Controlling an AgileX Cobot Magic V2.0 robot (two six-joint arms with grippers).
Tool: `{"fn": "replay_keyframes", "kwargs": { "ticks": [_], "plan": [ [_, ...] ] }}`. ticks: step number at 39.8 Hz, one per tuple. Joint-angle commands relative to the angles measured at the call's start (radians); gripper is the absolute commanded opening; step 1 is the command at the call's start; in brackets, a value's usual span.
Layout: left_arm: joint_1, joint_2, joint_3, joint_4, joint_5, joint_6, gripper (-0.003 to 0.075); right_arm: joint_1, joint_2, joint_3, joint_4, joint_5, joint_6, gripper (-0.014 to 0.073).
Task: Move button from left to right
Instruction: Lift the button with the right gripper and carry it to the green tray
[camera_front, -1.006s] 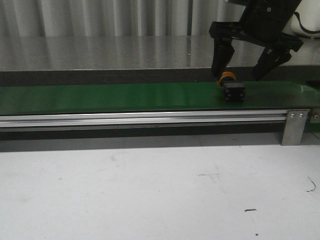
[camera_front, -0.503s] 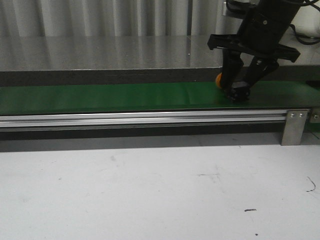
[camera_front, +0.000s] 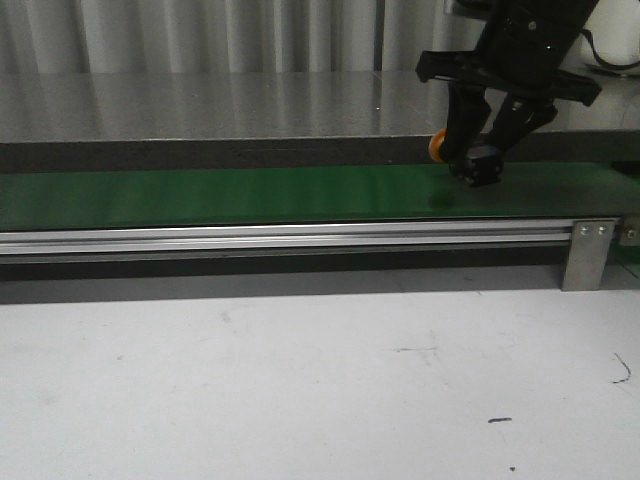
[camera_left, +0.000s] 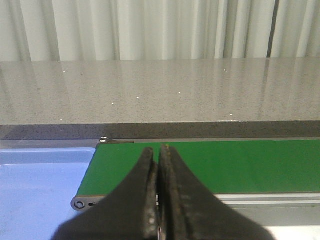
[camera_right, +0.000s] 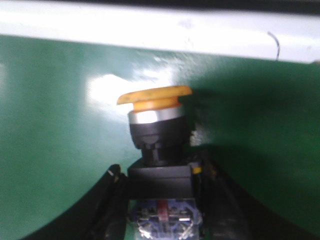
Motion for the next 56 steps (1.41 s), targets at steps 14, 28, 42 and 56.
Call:
{"fn": "replay_keyframes", "kwargs": {
  "ticks": [14,28,42,56],
  "plan": [
    [-0.003,0.011,-0.024,-0.010,-0.083,0.001,-0.0021,-0.177,-0.203,-0.027,-0.015,0.027,0.000,0.0247],
    [-0.003,0.011,-0.024,-0.010,-0.083,0.001,-0.0021,-0.460,-0.221,0.159,-0.057,-0.079,0.000,0.0247],
    [-0.003,0.011,-0.024,-0.010,-0.083,0.001,-0.0021,-0.585,-0.080,0.187,-0.086,-0.157,0.000,0.0248],
    [-0.003,0.011,-0.024,-0.010,-0.083,0.001,-0.0021,-0.587,-0.052,0.185,-0.092,-0.193,0.000,0.0543]
  ]
}}
